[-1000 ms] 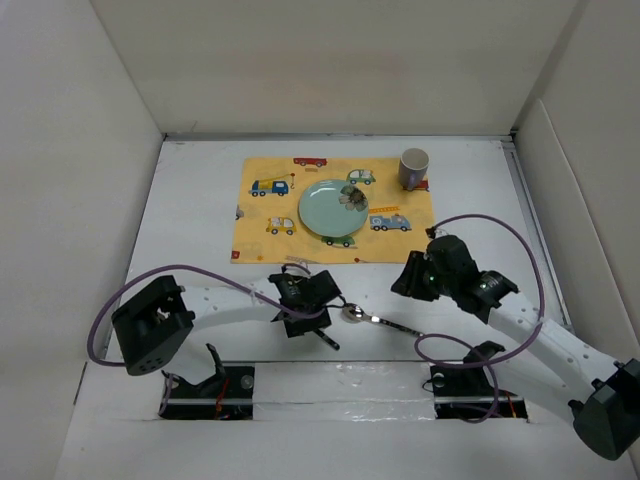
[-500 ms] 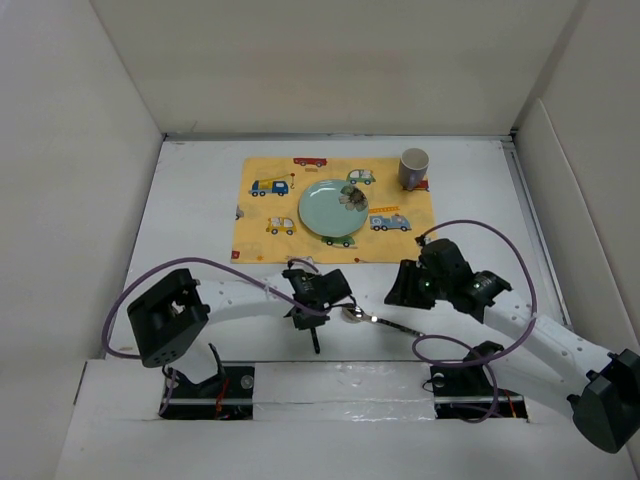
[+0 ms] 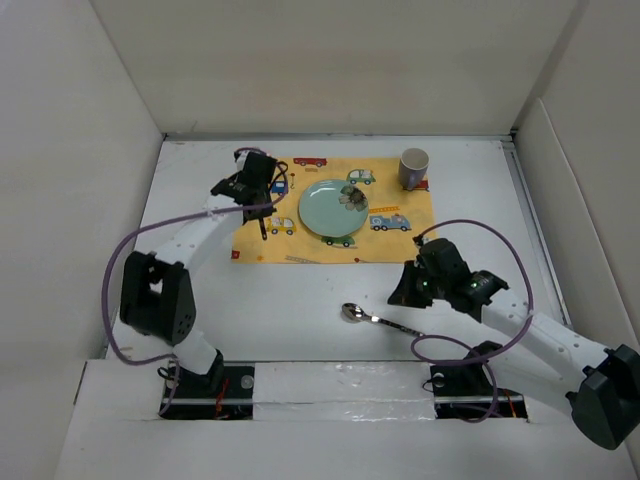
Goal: Set the dinner table for one person
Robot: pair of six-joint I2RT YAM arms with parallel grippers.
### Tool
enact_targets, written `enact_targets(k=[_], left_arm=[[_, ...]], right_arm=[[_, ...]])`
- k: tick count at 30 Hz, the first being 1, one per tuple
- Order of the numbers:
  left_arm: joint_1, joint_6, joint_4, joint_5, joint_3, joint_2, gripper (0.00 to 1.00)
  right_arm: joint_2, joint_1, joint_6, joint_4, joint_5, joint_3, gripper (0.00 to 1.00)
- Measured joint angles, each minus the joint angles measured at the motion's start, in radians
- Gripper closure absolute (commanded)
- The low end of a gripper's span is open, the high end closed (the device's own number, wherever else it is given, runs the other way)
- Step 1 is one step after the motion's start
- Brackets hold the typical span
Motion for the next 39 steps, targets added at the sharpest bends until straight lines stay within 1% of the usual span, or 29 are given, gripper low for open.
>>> enact_targets(k=[2,6,11,12,14,15,17,18,21,25,26,30,31,34,35,38,39], left_arm=[[0.039,0.09,0.027,0.007,0.09,0.084,1.0],[0.044,0.239,0.093,0.037,0.254,0.283,1.0],[0.043,0.322,0.11,0.081,0.352,0.445,1.0],[0.045,0.332,0.109,0.09,0.364,0.468,1.0],[0.054,0.35,0.109,0.102,0.376,0.498,1.0],[0.06,0.357,0.109,0.106,0.377,0.508,1.0],[0.068,0.369,0.109,0.111,0.377,0.518,1.0],[0.07,0.373,0.109,0.115,0.378,0.523,1.0],[0.08,0.376,0.118,0.128,0.38,0.54,1.0],[0.08,0.375,0.13,0.142,0.38,0.574,1.0],[0.08,0.375,0.134,0.143,0.379,0.579,0.98],[0.08,0.371,0.146,0.138,0.367,0.583,0.88],[0.08,0.368,0.15,0.134,0.362,0.583,0.81],[0.08,0.361,0.162,0.121,0.349,0.582,0.7],[0.08,0.359,0.167,0.115,0.344,0.582,0.64],[0.08,0.355,0.171,0.104,0.343,0.577,0.6],[0.08,0.354,0.169,0.101,0.343,0.576,0.6]], right_arm=[[0.006,0.0,0.0,0.007,-0.002,0.0,1.0],[0.004,0.0,0.008,0.013,0.011,0.0,1.0],[-0.013,0.002,0.023,0.002,0.047,0.0,1.0],[-0.018,0.002,0.026,-0.009,0.06,0.0,0.96],[-0.027,0.003,0.04,-0.037,0.085,0.0,0.81],[-0.032,0.005,0.048,-0.052,0.095,0.0,0.65],[-0.037,0.01,0.066,-0.074,0.107,0.0,0.49],[-0.035,0.014,0.075,-0.082,0.112,0.001,0.38],[-0.008,0.028,0.093,-0.114,0.135,0.007,0.31],[0.071,0.043,0.097,-0.142,0.18,0.032,0.27],[0.089,0.047,0.097,-0.142,0.187,0.037,0.26],[0.159,0.079,0.089,-0.143,0.204,0.054,0.27],[0.176,0.092,0.088,-0.143,0.204,0.058,0.27],[0.206,0.138,0.089,-0.138,0.204,0.063,0.26],[0.213,0.152,0.089,-0.137,0.204,0.063,0.26],[0.233,0.181,0.091,-0.135,0.204,0.063,0.24],[0.241,0.185,0.089,-0.135,0.204,0.063,0.24]])
